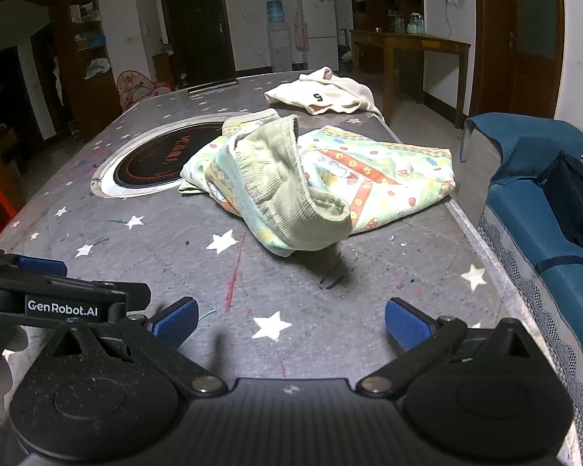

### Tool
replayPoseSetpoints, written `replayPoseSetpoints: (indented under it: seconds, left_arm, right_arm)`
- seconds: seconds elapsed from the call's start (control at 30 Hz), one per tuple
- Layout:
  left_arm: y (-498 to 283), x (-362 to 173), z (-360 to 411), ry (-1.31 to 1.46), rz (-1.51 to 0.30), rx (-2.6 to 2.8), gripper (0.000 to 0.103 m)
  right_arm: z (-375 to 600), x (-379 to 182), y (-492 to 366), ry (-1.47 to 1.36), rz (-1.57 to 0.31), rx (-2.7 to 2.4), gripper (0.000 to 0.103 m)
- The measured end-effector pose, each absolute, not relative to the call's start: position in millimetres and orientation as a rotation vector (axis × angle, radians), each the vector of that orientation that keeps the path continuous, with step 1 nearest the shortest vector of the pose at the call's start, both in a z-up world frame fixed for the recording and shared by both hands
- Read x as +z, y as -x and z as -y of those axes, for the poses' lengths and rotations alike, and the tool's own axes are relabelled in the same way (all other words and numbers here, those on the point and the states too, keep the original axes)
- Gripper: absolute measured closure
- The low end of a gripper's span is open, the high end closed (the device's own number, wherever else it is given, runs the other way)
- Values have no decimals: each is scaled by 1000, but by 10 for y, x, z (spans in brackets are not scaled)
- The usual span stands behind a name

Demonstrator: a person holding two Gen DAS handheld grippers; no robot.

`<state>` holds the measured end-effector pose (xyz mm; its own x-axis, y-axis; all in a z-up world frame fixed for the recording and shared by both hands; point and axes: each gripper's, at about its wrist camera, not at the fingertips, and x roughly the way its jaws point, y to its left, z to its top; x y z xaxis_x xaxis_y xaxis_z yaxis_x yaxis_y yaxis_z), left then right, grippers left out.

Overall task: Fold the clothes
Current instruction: 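Move both grippers toward the crumpled striped shirt on the table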

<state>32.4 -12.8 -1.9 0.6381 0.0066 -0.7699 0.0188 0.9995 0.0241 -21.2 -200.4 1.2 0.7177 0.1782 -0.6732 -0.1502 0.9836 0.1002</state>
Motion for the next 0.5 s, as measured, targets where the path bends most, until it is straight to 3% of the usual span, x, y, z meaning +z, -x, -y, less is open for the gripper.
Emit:
replayPoseSetpoints:
  seconds: [0.5]
  left_arm:
    - [-475,50,203,-54,-877,-22,0]
  right_arm:
    - [2033,34,120,-43,-750,183,0]
